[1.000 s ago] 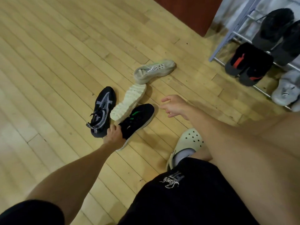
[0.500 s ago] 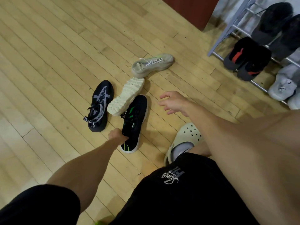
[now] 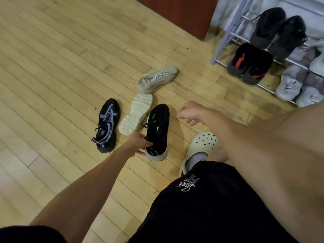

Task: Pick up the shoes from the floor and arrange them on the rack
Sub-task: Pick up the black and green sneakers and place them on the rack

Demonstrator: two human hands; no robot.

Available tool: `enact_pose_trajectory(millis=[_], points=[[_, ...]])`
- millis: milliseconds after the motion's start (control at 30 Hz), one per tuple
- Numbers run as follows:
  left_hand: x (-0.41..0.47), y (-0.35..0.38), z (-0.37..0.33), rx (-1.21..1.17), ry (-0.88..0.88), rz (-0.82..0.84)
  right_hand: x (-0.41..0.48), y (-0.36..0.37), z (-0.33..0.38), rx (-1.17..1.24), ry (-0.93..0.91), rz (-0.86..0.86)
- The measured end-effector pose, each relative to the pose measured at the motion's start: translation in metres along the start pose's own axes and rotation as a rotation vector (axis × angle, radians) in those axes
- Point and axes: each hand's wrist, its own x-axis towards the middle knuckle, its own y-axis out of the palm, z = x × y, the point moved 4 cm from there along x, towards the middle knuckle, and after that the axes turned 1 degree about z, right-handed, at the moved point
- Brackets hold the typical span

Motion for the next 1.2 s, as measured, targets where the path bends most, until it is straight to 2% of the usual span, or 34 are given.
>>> enact_pose_trajectory(millis=[133, 300, 433, 533, 600, 733, 900, 1033, 1100, 1200], points=[[-0.008, 0.010, -0.061, 0.028, 0.121, 0.027, -0.009, -0.027, -0.009, 0.065, 0.079, -0.020], [-0.036, 0.030, -0.170, -0.018, 0.314, 0.035, -0.026, -0.090, -0.017, 0.279, 0.114, -0.089], [-0.069, 0.052, -0.260, 0.049, 0.459, 0.074, -0.056, -0.159, -0.014, 0.548, -0.051, -0.215], [-0.105, 0.073, -0.323, 0.133, 0.577, 0.083, -0.098, -0.217, -0.015, 0.573, -0.220, -0.351], [-0.133, 0.094, -0.360, 0.198, 0.651, 0.148, -0.128, -0.251, -0.026, 0.574, -0.284, -0.404], [-0.185, 0.147, -0.411, 0.287, 0.753, 0.230, -0.181, -0.302, -0.071, 0.655, -0.309, -0.468], [-0.230, 0.222, -0.434, 0.367, 0.796, 0.347, -0.228, -0.335, -0.153, 0.713, -0.245, -0.612], [-0.242, 0.287, -0.415, 0.483, 0.785, 0.422, -0.252, -0.334, -0.217, 0.846, -0.208, -0.698], [-0.243, 0.324, -0.396, 0.597, 0.751, 0.463, -0.262, -0.324, -0.252, 0.911, -0.177, -0.753], [-0.234, 0.368, -0.365, 0.593, 0.627, 0.540, -0.267, -0.304, -0.300, 0.971, -0.116, -0.807]])
